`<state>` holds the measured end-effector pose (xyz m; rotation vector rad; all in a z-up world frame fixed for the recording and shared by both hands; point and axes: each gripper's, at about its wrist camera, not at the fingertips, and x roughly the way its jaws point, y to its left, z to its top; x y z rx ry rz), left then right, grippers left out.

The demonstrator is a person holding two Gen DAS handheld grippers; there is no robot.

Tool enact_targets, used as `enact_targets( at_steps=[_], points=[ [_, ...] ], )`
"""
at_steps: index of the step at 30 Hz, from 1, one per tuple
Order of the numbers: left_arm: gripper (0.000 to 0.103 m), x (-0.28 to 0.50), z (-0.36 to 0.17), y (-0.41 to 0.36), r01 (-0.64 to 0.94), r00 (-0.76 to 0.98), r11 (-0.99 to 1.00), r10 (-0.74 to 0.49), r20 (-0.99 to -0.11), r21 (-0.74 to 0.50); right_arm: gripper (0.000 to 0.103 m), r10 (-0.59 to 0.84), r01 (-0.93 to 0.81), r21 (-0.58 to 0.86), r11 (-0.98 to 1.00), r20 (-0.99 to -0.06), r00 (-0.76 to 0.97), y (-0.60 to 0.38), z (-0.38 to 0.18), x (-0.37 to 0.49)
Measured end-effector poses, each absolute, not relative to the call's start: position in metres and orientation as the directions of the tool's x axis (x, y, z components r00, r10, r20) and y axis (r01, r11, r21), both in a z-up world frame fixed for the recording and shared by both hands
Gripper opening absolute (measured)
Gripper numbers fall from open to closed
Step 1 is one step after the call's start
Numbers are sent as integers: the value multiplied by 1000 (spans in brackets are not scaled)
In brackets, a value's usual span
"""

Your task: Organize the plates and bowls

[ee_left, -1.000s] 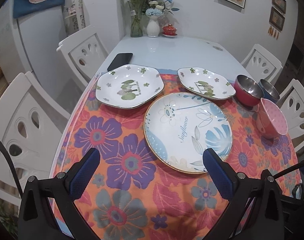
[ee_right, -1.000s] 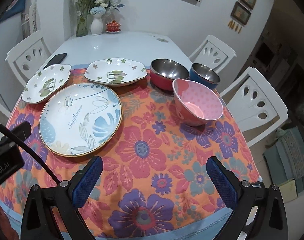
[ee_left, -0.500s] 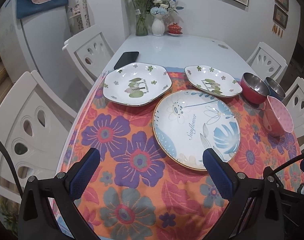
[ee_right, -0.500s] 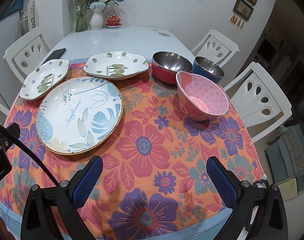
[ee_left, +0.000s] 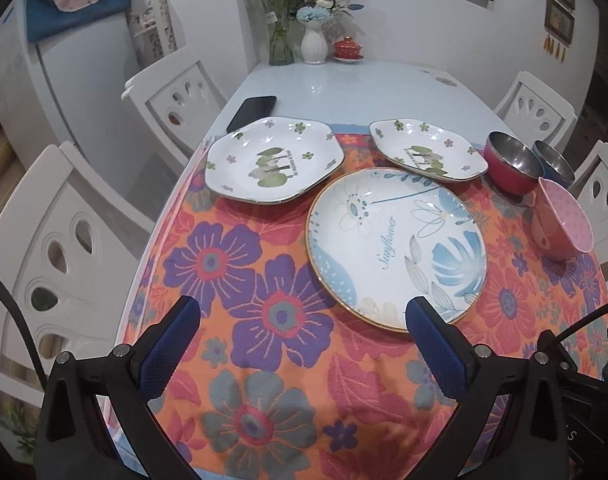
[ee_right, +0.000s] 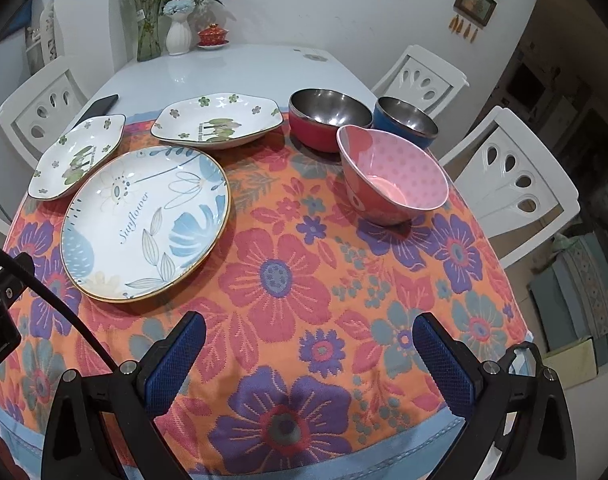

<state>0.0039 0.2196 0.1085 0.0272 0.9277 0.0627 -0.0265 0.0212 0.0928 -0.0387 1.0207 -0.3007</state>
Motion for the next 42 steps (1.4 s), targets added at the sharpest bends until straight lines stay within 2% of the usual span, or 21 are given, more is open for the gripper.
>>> enact_targets(
  at_steps=[21,42],
  points=[
    [102,16,95,236,-67,568,997,65,-821,33,103,-230,191,-157,969,-855,465,37,82,-10],
    [102,66,76,246,-67,532,996,80,-843,53,103,-199,167,-138,976,-875,442,36,65,53]
  ],
)
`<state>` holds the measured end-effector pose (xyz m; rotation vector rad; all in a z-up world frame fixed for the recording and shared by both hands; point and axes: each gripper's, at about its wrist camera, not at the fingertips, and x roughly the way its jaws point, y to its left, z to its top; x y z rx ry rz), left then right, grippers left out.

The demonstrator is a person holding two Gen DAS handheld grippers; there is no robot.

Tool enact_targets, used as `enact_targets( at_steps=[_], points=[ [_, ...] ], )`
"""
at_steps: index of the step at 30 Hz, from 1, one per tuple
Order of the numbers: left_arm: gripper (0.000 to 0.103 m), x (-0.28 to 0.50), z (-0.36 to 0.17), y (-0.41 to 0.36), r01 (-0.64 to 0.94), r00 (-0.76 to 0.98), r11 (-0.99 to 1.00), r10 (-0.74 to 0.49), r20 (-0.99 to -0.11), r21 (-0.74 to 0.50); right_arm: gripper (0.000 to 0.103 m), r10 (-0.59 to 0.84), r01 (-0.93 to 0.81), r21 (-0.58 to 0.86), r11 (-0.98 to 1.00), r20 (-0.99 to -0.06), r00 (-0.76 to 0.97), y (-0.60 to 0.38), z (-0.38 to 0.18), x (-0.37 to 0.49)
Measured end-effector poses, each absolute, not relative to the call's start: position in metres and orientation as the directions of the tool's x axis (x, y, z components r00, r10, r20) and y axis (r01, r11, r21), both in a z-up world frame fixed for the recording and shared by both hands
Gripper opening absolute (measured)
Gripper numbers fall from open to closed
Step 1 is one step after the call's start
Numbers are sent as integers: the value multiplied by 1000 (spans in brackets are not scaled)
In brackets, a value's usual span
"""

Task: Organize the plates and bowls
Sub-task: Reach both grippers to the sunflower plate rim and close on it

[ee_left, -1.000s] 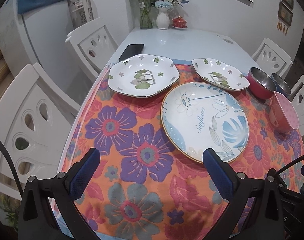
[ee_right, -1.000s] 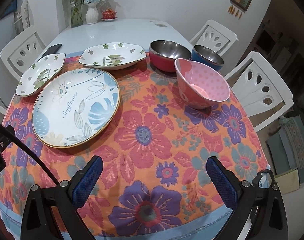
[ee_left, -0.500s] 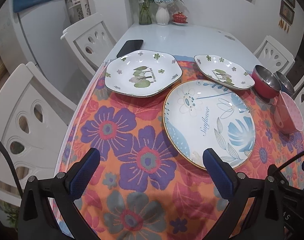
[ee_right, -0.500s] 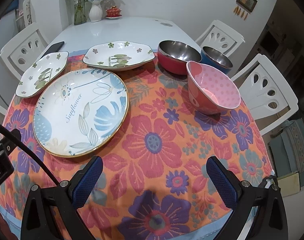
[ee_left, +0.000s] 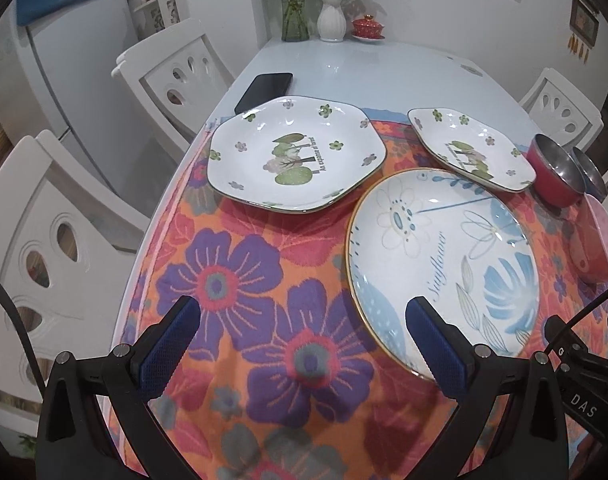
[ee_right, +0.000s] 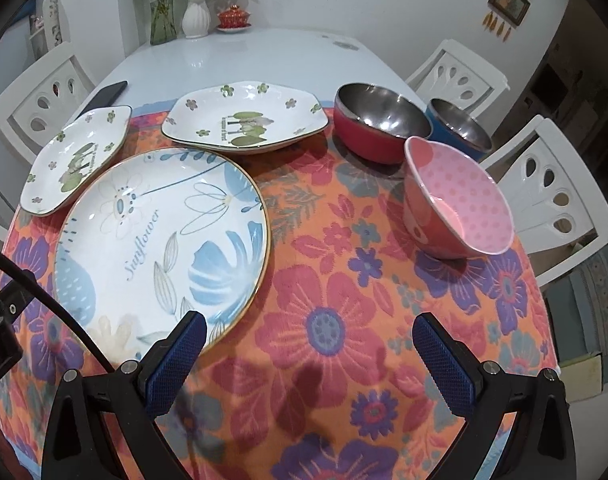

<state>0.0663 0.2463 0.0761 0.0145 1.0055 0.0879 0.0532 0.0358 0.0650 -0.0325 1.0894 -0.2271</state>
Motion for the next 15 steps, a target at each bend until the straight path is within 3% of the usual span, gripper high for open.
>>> enact_targets(
  at_steps=[7,11,15],
  points=[
    [102,92,64,241,-40,510,999,47,-859,31,102,-188,149,-137,979,-889,417,34,50,84],
    [102,108,54,236,-5,497,1000,-8,-868,-12,96,-159,123,-119,985,-901,403,34,41,102],
    [86,122,40,235,21,459,997,-71,-885,-69,82,-99,86,-70,994,-916,390,33,31,118]
  ],
)
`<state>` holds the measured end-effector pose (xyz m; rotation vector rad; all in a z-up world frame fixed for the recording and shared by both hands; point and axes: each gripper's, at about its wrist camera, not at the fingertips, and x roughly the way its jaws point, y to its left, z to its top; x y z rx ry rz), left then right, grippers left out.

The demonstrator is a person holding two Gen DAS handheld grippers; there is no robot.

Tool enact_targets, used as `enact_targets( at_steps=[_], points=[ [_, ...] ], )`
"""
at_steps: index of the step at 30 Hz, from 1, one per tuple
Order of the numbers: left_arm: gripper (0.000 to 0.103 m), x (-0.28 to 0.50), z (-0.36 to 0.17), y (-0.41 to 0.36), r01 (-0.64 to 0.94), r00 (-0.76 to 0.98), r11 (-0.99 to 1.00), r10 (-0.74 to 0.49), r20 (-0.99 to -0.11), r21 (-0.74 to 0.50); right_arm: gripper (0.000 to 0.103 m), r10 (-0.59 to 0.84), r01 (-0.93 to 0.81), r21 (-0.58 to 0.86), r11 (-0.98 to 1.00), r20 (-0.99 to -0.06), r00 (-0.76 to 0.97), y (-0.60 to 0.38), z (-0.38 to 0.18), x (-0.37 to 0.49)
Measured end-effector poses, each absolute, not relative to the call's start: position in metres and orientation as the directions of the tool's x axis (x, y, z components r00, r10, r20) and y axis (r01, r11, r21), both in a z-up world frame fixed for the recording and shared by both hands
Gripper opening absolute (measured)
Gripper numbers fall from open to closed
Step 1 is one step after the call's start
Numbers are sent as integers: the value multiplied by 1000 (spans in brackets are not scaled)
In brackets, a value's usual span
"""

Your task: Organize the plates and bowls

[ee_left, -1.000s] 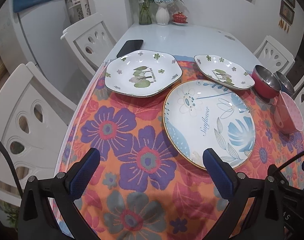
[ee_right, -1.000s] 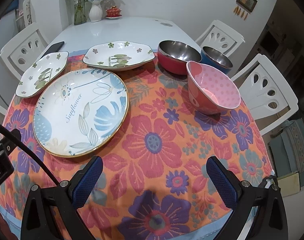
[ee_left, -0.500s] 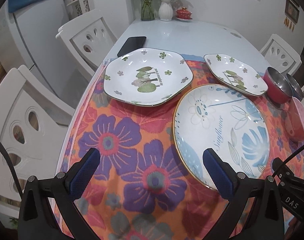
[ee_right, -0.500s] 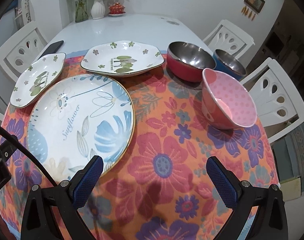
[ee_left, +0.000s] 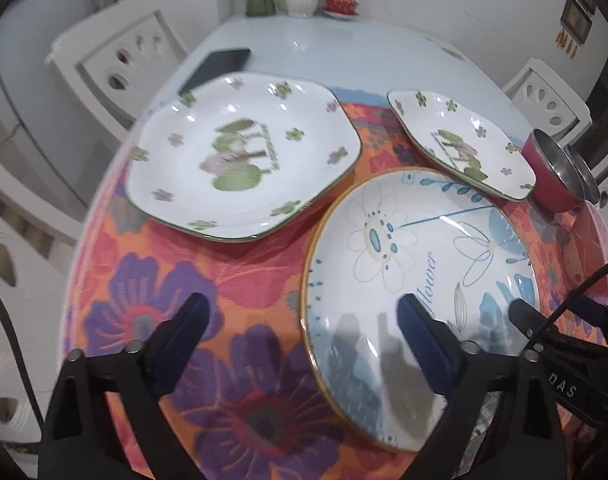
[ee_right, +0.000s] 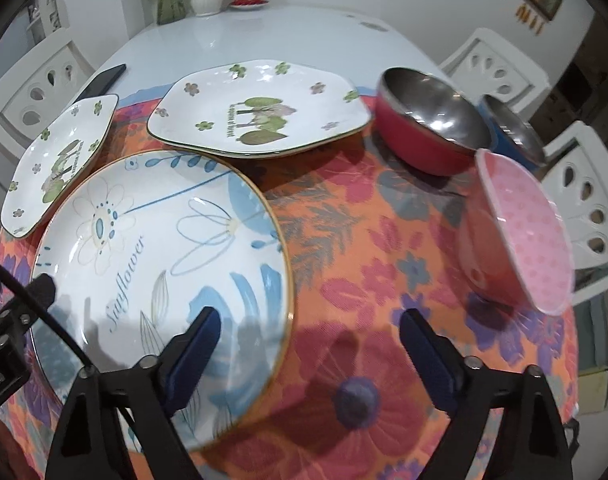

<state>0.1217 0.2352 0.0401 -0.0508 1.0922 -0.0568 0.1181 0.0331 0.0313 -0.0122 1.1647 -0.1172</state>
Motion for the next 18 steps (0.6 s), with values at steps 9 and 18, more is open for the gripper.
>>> enact_targets(
  at_steps=[9,18],
  points=[
    [47,131,20,240,20,406,984,-172,-897,-179,48,74,8,83,997,-926,370,30,18,146],
    [45,130,19,230,91,397,964,-264,-879,-249,40,189,-99,164,981,-921,342,34,16,152]
  ],
)
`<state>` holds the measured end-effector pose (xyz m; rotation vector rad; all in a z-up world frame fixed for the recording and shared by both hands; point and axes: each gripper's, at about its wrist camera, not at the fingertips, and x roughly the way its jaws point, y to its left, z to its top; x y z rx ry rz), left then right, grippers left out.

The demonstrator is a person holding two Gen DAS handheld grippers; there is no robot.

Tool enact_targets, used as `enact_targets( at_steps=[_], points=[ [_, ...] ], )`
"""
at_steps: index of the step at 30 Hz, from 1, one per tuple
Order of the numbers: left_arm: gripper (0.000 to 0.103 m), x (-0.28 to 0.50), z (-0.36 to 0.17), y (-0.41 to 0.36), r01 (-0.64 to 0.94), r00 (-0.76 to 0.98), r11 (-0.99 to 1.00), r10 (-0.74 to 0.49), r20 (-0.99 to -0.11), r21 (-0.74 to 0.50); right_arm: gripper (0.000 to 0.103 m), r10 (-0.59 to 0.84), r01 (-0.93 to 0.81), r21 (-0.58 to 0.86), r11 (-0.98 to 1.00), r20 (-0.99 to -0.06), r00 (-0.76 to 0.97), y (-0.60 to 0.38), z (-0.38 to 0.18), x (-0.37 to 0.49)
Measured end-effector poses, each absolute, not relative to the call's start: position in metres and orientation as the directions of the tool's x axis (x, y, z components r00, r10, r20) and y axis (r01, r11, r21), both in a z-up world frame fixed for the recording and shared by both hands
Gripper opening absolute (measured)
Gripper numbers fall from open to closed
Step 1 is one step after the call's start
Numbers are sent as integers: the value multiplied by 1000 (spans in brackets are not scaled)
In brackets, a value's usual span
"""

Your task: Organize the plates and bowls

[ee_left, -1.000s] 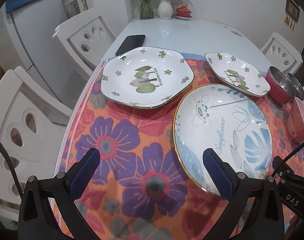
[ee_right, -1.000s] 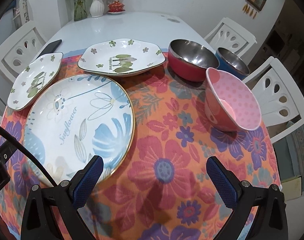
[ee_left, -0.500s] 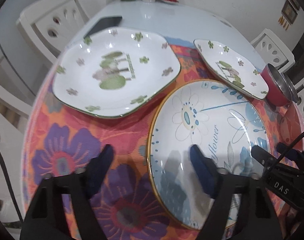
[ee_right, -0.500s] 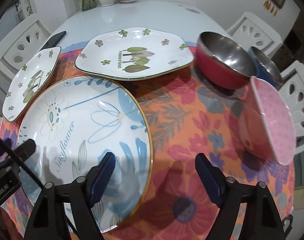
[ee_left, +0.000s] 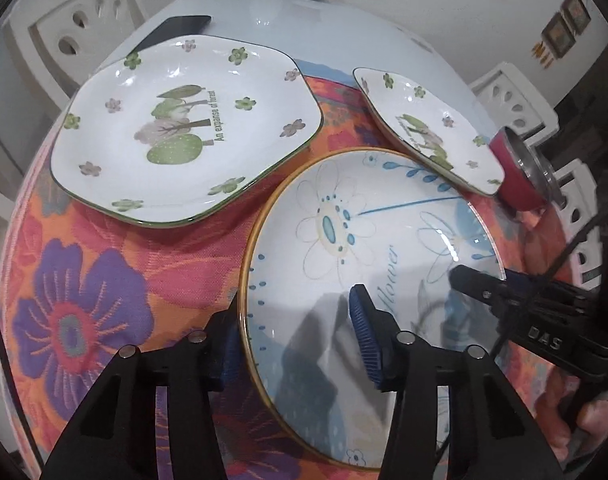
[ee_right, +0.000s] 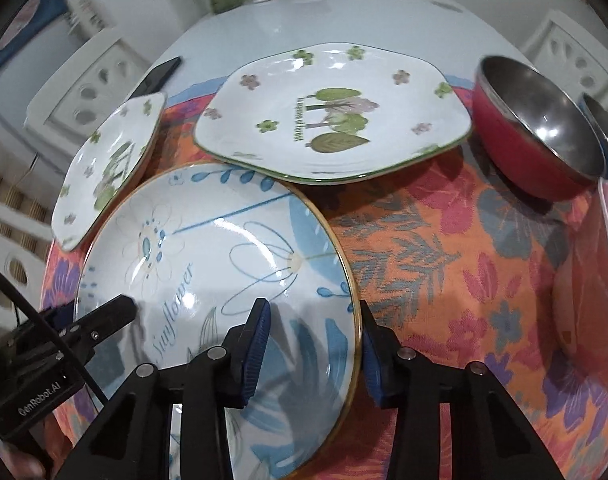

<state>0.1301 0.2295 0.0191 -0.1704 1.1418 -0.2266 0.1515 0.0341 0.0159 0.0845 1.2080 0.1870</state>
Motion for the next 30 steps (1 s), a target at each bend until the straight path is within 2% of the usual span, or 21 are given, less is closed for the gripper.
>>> enact_targets(
  at_steps=[4,10,16,24,30],
  points=[
    [45,122,23,237,91,387,955,-295,-873,-283,39,205,-107,178,978,-916,345,35,23,137],
    [45,83,43,254,58,396,960,-274,-876,-274,39,216,-130,182,975,-913,347,54,43,101],
    [45,30,56,277,7,389,975,-206,-898,-220,39,239,-160,198,967,-924,299,82,47,52],
    [45,-25,39,306,-79,343,972,-182,-922,-221,39,255,-191,214,958,-941,221,110,27,7],
    [45,-32,29,302,-61,324,972,-196,-926,-227,39,221,-150,192,970,-953,207,108,16,-4]
  ],
)
